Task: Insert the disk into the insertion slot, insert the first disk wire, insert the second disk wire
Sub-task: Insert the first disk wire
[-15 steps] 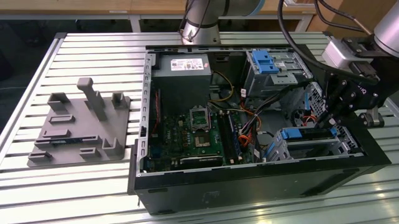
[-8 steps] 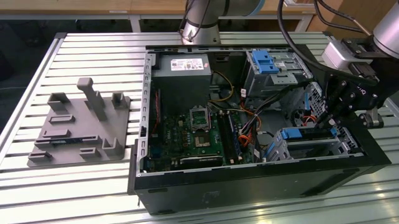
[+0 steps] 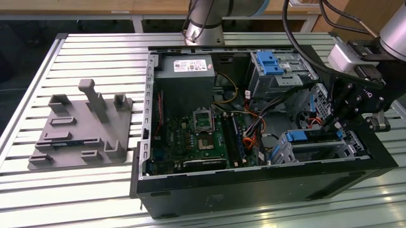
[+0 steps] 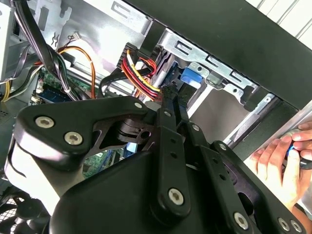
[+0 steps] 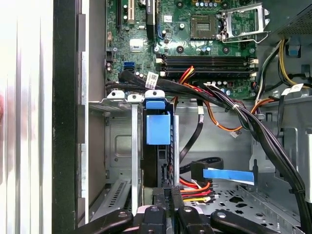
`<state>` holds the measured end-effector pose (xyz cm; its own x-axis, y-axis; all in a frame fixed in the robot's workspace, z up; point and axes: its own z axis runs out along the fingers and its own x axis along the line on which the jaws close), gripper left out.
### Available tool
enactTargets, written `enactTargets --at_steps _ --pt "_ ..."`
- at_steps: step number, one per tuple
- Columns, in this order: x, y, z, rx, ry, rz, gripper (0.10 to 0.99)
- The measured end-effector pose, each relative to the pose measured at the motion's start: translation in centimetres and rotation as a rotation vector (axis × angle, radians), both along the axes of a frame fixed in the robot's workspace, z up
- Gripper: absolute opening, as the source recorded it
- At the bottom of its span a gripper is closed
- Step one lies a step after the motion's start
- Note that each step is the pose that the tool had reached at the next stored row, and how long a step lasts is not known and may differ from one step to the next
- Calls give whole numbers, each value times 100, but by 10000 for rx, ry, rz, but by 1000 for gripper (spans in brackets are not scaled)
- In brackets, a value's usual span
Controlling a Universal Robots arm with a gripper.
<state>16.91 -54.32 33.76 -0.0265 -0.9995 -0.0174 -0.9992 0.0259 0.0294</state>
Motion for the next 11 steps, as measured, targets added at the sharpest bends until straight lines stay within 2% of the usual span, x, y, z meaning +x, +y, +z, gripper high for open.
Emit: enactTargets --at_steps 11 --pt "0 -4 -28 -5 0 0 165"
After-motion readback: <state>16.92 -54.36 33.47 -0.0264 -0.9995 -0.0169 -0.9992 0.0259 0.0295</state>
